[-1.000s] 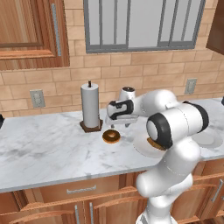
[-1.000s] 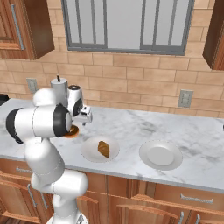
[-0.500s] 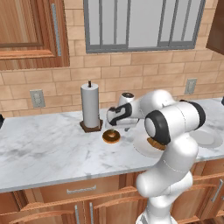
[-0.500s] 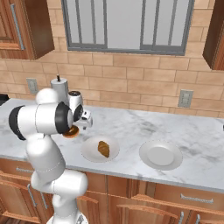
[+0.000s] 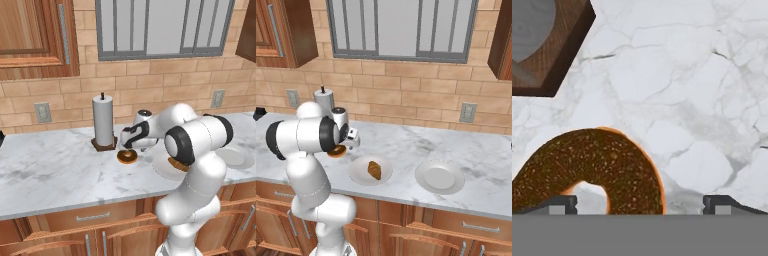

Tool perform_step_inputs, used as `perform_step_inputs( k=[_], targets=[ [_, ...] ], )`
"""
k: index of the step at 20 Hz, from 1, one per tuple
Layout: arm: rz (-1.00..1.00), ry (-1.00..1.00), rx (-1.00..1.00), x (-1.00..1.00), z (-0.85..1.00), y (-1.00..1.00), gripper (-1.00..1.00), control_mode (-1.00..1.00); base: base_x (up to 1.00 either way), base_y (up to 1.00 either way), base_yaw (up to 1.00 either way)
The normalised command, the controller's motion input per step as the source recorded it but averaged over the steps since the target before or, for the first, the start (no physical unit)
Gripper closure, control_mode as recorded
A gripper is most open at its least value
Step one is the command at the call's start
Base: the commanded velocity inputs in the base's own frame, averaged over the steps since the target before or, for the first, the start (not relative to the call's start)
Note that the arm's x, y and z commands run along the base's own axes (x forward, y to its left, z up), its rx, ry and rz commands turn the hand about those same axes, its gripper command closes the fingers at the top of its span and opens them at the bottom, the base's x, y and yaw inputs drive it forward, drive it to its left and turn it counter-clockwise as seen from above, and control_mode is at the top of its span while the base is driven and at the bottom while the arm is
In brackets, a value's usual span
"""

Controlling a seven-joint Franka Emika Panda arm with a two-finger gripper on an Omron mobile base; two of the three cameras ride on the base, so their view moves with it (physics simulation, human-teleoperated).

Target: Place the pastries on the plates.

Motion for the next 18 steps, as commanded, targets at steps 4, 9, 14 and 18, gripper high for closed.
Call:
perform_step_inputs(
  k=[4,9,14,18],
  targets=[
    [0.00,-0.06,0.00,0.00,-0.02,0.05,-1.00,-1.00,0.00,0.00,0.00],
    [0.00,-0.04,0.00,0.00,-0.16,0.00,-1.00,-1.00,0.00,0.00,0.00],
    [0.00,-0.04,0.00,0.00,-0.23,0.00,-1.00,-1.00,0.00,0.00,0.00],
    [0.00,-0.04,0.00,0.00,-0.28,0.00,-1.00,-1.00,0.00,0.00,0.00]
  ],
)
